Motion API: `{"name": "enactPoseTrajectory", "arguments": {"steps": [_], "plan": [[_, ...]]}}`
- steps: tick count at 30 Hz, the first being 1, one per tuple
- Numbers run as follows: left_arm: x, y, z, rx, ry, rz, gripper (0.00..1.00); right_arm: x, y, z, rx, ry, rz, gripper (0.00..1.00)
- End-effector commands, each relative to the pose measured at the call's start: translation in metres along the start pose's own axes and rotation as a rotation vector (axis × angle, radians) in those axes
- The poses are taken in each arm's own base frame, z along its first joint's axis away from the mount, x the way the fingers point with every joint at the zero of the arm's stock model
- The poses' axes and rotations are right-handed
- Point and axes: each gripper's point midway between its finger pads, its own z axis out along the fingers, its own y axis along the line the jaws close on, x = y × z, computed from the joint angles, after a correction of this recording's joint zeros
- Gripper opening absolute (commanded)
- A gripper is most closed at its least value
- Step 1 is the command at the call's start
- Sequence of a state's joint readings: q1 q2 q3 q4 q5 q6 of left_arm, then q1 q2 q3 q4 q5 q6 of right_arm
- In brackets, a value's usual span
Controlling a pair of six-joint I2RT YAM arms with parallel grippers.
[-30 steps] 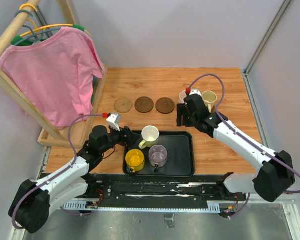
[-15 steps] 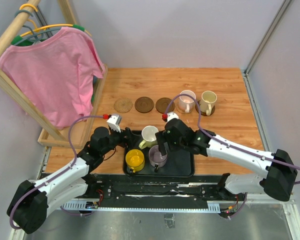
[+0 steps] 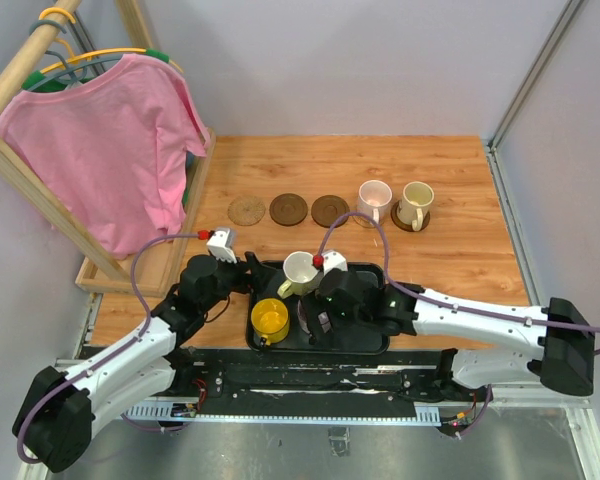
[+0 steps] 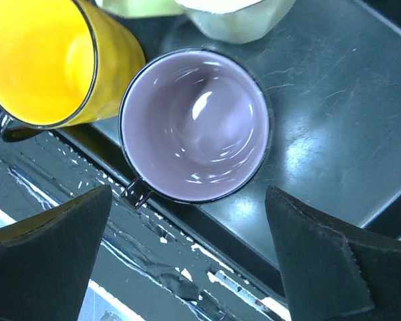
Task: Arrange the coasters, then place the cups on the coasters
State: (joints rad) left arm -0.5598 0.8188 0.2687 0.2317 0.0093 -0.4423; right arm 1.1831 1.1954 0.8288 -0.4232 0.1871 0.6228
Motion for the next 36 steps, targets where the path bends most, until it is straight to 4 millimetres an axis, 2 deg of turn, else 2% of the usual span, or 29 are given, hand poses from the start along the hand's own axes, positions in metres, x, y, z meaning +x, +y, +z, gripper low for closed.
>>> {"name": "enactPoseTrajectory", "arguments": {"steps": [1, 7, 10, 17, 19, 22, 28, 36], "plan": [[-0.003, -0.001, -0.003, -0.004, -0.027, -0.026, 0.84, 0.009, 0.007, 0.005, 0.051, 0.012, -0.004, 0.98], [-0.002, -0.001, -0.004, -0.003, -0.029, -0.029, 0.84, 0.028, 0.0, 0.017, 0.151, 0.083, -0.014, 0.98], [-0.002, -0.001, -0.004, 0.001, -0.032, -0.027, 0.84, 0.036, -0.012, 0.02, 0.231, 0.115, -0.015, 0.98], [0.0, 0.001, -0.004, -0.003, -0.029, -0.029, 0.84, 0.05, -0.039, 0.008, 0.357, 0.125, 0.03, 1.0], [0.002, 0.001, -0.004, -0.004, -0.027, -0.032, 0.84, 0.051, -0.042, 0.004, 0.345, 0.111, 0.04, 0.96], [0.004, 0.002, -0.004, -0.004, -0.024, -0.037, 0.84, 0.05, -0.041, 0.001, 0.306, 0.081, 0.037, 0.85], [0.007, 0.003, -0.004, -0.008, -0.02, -0.046, 0.84, 0.052, -0.024, 0.013, 0.2, 0.083, 0.003, 0.68], [0.008, 0.006, -0.005, -0.022, -0.02, -0.046, 0.84, 0.056, -0.014, 0.029, 0.175, 0.121, -0.037, 0.59]]}}
